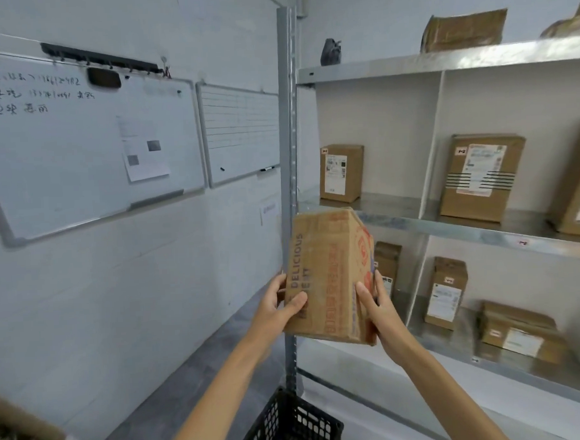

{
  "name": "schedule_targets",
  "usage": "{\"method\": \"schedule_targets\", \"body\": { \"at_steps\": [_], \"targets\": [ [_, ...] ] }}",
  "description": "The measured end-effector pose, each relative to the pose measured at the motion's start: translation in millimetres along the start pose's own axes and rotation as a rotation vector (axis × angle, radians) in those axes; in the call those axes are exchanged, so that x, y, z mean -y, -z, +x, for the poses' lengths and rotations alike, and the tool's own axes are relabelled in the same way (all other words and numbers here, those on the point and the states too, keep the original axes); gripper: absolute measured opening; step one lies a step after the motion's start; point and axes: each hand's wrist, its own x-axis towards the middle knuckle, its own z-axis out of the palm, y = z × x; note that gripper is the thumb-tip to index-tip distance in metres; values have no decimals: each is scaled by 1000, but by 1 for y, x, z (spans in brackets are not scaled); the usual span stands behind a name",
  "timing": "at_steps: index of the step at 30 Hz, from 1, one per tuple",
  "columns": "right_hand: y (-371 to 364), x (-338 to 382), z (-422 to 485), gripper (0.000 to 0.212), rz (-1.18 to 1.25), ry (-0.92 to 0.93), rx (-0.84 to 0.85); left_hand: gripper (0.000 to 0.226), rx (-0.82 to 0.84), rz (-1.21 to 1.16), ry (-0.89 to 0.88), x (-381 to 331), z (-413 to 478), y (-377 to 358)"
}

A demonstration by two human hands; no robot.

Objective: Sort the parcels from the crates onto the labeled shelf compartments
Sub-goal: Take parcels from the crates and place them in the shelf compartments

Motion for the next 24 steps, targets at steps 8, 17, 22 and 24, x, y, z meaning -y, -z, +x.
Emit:
{"method": "schedule_targets", "body": {
  "at_steps": [8, 17, 22, 24],
  "targets": [
    [10, 9, -20, 90, -5, 48, 56, 54, 173, -284, 62, -10, -2, -25],
    [33, 28, -45, 95, 180, 23, 206, 38, 261, 15, -88, -32, -7, -43],
    [39, 29, -60, 78, 526, 70, 198, 54, 291, 78, -33, -29, 2, -40],
    [39, 23, -61, 69, 606, 56, 148, 107, 291, 84, 29, -25, 4, -40]
  ]
}}
